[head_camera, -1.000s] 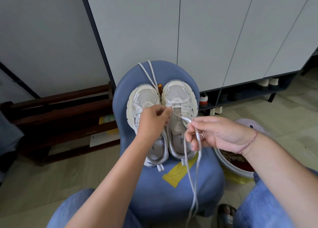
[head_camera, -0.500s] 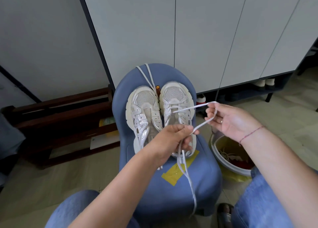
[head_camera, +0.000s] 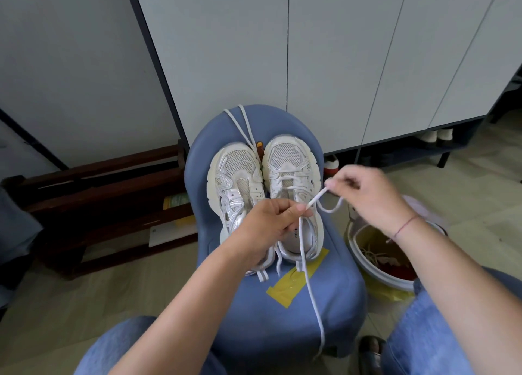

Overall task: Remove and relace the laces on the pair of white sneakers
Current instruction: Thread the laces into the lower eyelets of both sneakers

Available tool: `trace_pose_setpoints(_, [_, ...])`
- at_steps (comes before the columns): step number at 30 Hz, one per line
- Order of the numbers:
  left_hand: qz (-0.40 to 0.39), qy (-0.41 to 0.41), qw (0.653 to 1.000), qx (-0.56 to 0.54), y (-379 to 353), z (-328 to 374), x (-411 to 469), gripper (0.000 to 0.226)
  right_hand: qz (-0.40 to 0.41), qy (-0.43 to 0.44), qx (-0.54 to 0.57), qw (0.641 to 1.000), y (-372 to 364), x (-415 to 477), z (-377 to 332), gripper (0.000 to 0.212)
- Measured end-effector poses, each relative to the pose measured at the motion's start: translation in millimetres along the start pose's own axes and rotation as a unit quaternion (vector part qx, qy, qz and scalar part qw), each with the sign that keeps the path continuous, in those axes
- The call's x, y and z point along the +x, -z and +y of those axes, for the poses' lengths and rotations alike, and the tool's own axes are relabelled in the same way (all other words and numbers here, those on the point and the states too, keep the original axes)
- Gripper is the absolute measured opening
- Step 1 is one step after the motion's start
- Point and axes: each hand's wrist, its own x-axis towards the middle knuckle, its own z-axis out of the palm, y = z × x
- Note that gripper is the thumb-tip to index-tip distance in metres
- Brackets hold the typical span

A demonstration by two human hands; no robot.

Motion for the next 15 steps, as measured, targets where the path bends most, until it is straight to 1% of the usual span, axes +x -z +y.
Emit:
trace_pose_setpoints(2, [-0.014, 0.006, 1.0, 0.012, 6, 2, -1, 0.024, 0.115, -0.069, 0.046, 0.99, 13, 10, 11, 0.021])
trace_pose_setpoints(3, [-0.017, 0.009, 1.0, 0.014, 8, 2, -2, 0.025, 0.158, -0.098, 0.065, 0.98, 17, 13, 16, 0.02])
trace_pose_setpoints(4, [-0.016, 0.011, 1.0, 0.016, 9, 2, -2, 0.026, 0.184, -0.117, 0.058, 0.974, 19, 16, 23, 0.018])
trace_pose_setpoints(6, [-0.006, 0.013, 1.0, 0.025, 10, 1, -2, 0.027, 0.193, -0.097, 0.012, 0.976, 17, 16, 23, 0.009])
trace_pose_setpoints(7, [0.001, 0.012, 0.999, 0.029, 9, 1, -2, 0.026, 0.173, -0.064, -0.01, 0.983, 13, 14, 17, 0.008])
trace_pose_setpoints(8, [0.008, 0.01, 0.999, 0.031, 7, 1, -2, 0.026, 0.133, -0.024, -0.015, 0.991, 6, 10, 12, 0.012])
trace_pose_setpoints(9, [0.015, 0.008, 0.999, 0.032, 5, 1, -2, 0.025, 0.067, 0.011, -0.005, 0.998, -2, 4, 4, 0.017])
trace_pose_setpoints(10, [0.022, 0.004, 0.999, 0.033, 3, 0, -1, 0.024, -0.018, 0.031, 0.015, 0.999, -11, -2, -2, 0.019])
trace_pose_setpoints(11, [0.027, 0.0, 0.999, 0.036, 1, 0, -1, 0.024, -0.103, 0.034, 0.038, 0.993, -18, -8, -9, 0.017])
trace_pose_setpoints(12, [0.03, -0.002, 0.999, 0.039, 0, 0, -1, 0.024, -0.158, 0.03, 0.054, 0.986, -24, -11, -11, 0.012])
trace_pose_setpoints(13, [0.031, -0.003, 0.999, 0.043, 0, 1, -2, 0.025, -0.167, 0.033, 0.045, 0.984, -26, -12, -10, 0.011])
trace_pose_setpoints(15, [0.03, -0.003, 0.998, 0.046, 1, 1, -2, 0.025, -0.106, 0.039, -0.006, 0.994, -21, -7, -5, 0.017])
